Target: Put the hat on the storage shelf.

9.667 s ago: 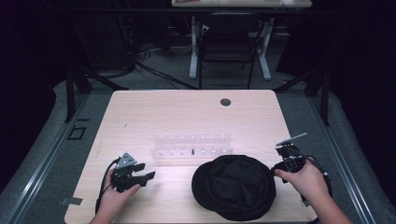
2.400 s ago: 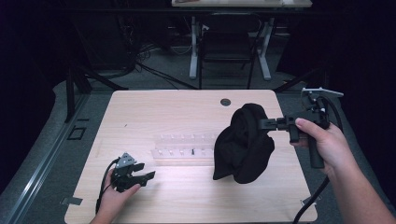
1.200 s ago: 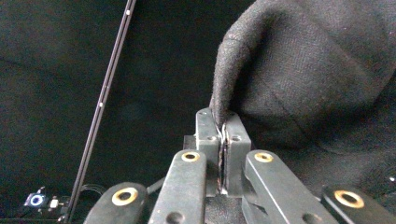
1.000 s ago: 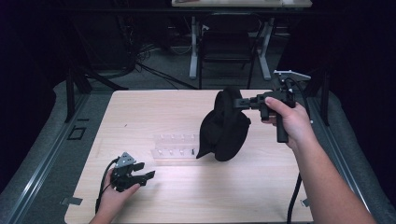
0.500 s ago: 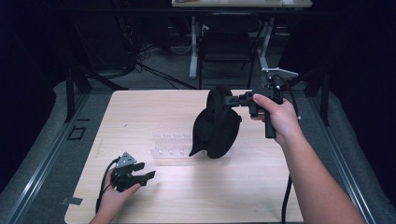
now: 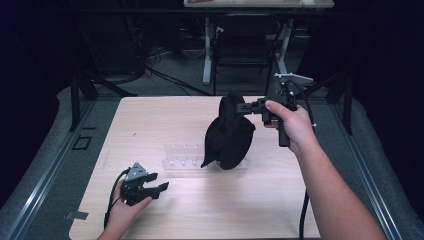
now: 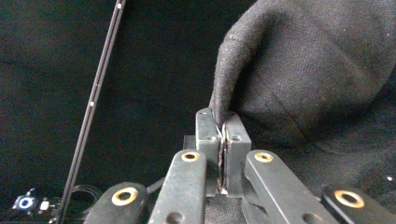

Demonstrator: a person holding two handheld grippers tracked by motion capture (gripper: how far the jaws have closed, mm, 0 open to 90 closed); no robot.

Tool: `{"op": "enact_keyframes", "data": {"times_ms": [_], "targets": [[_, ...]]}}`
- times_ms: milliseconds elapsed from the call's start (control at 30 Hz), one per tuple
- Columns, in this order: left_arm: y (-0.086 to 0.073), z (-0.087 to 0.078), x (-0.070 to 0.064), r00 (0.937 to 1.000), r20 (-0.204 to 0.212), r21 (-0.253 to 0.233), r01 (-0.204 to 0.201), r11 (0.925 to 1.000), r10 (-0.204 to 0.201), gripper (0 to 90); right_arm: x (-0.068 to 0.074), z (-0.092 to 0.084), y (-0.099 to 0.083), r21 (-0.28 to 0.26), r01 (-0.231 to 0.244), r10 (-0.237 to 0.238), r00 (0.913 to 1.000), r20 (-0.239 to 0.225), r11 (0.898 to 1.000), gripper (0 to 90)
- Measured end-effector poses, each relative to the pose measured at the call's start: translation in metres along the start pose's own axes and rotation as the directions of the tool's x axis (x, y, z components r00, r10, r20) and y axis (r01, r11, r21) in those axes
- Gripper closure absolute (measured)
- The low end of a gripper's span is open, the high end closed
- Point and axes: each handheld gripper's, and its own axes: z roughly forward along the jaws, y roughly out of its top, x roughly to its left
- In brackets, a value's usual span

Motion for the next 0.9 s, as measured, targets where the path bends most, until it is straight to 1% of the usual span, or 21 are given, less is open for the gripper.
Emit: {"op": "enact_keyframes", "data": {"times_ms": [33,100,133,200,233,267,300,333,367,400,467,500,600,633,667,733,833,867,900], "targets": [[0.004,-0.001,-0.004,0.9999,0.012,-0.015,-0.012,0.9998,0.012,40.9,0.000,0.001,0.001,-0.005,-0.007,0.007,1.0000,-0.004,1.000,88.2],[0.007,-0.002,-0.007,0.9997,0.012,-0.020,-0.020,0.9996,0.020,40.9,-0.001,0.002,0.001,-0.005,-0.006,0.006,0.9999,-0.009,1.000,88.2],[0.011,-0.003,-0.010,0.9992,0.016,-0.030,-0.036,0.9989,0.036,40.9,-0.001,0.002,0.001,-0.005,-0.006,0.006,0.9999,-0.009,1.000,88.2],[0.017,-0.005,-0.015,0.9983,0.026,-0.045,-0.050,0.9977,0.051,40.9,-0.001,0.006,0.001,-0.008,-0.010,0.010,0.9997,-0.021,1.000,88.2],[0.020,-0.005,-0.017,0.9971,0.032,-0.060,-0.067,0.9960,0.069,40.9,-0.001,0.007,0.001,-0.008,-0.011,0.011,0.9996,-0.027,1.000,88.2],[0.023,-0.006,-0.021,0.9964,0.036,-0.067,-0.074,0.9950,0.077,40.9,-0.001,0.007,0.001,-0.008,-0.011,0.011,0.9996,-0.027,1.000,88.2],[0.027,-0.006,-0.024,0.9951,0.040,-0.070,-0.087,0.9938,0.090,40.9,-0.001,0.010,0.001,-0.015,-0.017,0.016,0.9993,-0.034,1.000,88.2],[0.030,-0.006,-0.027,0.9929,0.040,-0.079,-0.109,0.9910,0.112,40.9,-0.001,0.010,0.001,-0.015,-0.017,0.016,0.9993,-0.034,1.000,88.2],[0.037,-0.005,-0.034,0.9896,0.049,-0.091,-0.131,0.9872,0.136,41.0,-0.001,0.013,0.002,-0.013,-0.015,0.015,0.9990,-0.042,1.000,88.1],[0.037,-0.005,-0.034,0.9896,0.049,-0.091,-0.131,0.9872,0.136,41.5,-0.001,0.013,0.002,-0.013,-0.015,0.015,0.9990,-0.042,1.000,88.1],[0.046,-0.002,-0.039,0.9858,0.046,-0.098,-0.157,0.9828,0.162,41.7,-0.001,0.015,0.002,-0.015,-0.019,0.018,0.9986,-0.049,1.000,88.1],[0.051,0.000,-0.043,0.9850,0.053,-0.108,-0.158,0.9816,0.164,42.1,-0.001,0.016,0.002,-0.017,-0.021,0.020,0.9984,-0.053,1.000,88.1],[0.060,0.004,-0.049,0.9838,0.066,-0.117,-0.158,0.9804,0.167,46.1,-0.001,0.019,0.002,-0.027,-0.022,0.020,0.9981,-0.058,0.999,88.1],[0.063,0.006,-0.051,0.9822,0.073,-0.121,-0.164,0.9790,0.173,49.1,-0.001,0.020,0.002,-0.025,-0.021,0.020,0.9978,-0.064,0.999,88.1],[0.066,0.007,-0.053,0.9817,0.079,-0.129,-0.163,0.9782,0.174,49.1,-0.001,0.020,0.002,-0.025,-0.021,0.020,0.9978,-0.064,0.999,88.1],[0.071,0.009,-0.057,0.9794,0.090,-0.136,-0.168,0.9764,0.181,52.5,-0.001,0.022,0.003,-0.028,-0.023,0.021,0.9974,-0.069,0.999,88.1],[0.079,0.014,-0.064,0.9750,0.103,-0.143,-0.181,0.9730,0.197,55.0,-0.001,0.024,0.003,-0.031,-0.026,0.024,0.9971,-0.072,0.999,88.0],[0.084,0.017,-0.068,0.9718,0.105,-0.144,-0.195,0.9702,0.211,57.5,-0.001,0.025,0.003,-0.031,-0.026,0.023,0.9968,-0.076,0.999,88.0],[0.086,0.020,-0.071,0.9704,0.101,-0.141,-0.204,0.9686,0.219,59.3,-0.001,0.026,0.003,-0.033,-0.025,0.022,0.9967,-0.078,0.999,88.0]]}}
